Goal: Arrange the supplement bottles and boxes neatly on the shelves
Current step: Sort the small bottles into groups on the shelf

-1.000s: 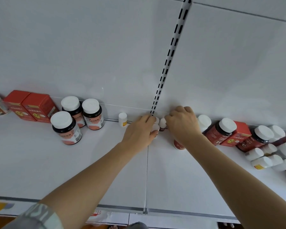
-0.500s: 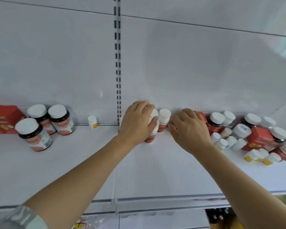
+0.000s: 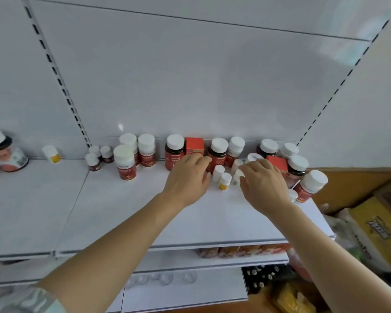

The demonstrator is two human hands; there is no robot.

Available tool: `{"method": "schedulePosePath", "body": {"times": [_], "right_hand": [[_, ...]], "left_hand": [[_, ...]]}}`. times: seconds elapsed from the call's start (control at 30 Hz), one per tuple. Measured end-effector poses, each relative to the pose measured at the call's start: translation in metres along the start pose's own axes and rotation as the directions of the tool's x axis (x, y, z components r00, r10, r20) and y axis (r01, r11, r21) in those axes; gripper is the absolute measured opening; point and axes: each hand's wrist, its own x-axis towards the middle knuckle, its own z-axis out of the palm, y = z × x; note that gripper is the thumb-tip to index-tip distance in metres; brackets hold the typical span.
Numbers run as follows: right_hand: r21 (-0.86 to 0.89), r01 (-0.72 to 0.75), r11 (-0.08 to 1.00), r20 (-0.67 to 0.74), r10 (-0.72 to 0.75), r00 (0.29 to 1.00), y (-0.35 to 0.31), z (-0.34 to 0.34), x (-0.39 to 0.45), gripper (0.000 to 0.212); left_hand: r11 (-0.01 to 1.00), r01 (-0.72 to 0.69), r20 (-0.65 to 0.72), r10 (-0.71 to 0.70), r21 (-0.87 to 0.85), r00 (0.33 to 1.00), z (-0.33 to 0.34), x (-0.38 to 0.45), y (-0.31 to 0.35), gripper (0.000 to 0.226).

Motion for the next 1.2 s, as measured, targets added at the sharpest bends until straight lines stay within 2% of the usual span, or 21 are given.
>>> {"method": "schedulePosePath", "body": {"times": [0.23,0.37,0.6,0.83,1.07,1.2], "right_hand": [[0.160,0.069,0.985,-0.001,-0.069,0.998,0.009,0.028,0.010,0.011],[0.177,0.113,0.978,0.025,-0.119,0.993,0.002,0.041,0.018,0.019],[0.179,0.152,0.972,0.046,-0.162,0.986,0.005,0.052,0.029,0.009],[0.240,0.142,0.960,0.055,-0.160,0.986,0.007,0.052,0.031,0.005],[0.234,0.141,0.962,0.098,-0.168,0.981,0.012,0.052,0.027,0.008],[0.266,0.099,0.959,0.131,-0.138,0.982,0.012,0.053,0.027,0.015]], "left_hand": [[1.000,0.017,0.215,-0.022,0.024,0.976,0.029,0.022,0.006,0.046],[0.999,-0.029,0.271,0.016,0.043,0.962,0.043,0.027,0.001,0.047],[0.994,-0.073,0.258,0.049,0.085,0.965,0.062,0.031,-0.011,0.058],[0.996,-0.086,0.174,0.081,0.024,0.981,0.070,0.032,-0.010,0.017],[1.000,-0.017,0.154,0.015,0.007,0.988,0.079,0.041,-0.002,0.015],[0.993,0.018,0.210,0.007,-0.120,0.978,0.071,0.040,-0.013,0.015]]}}
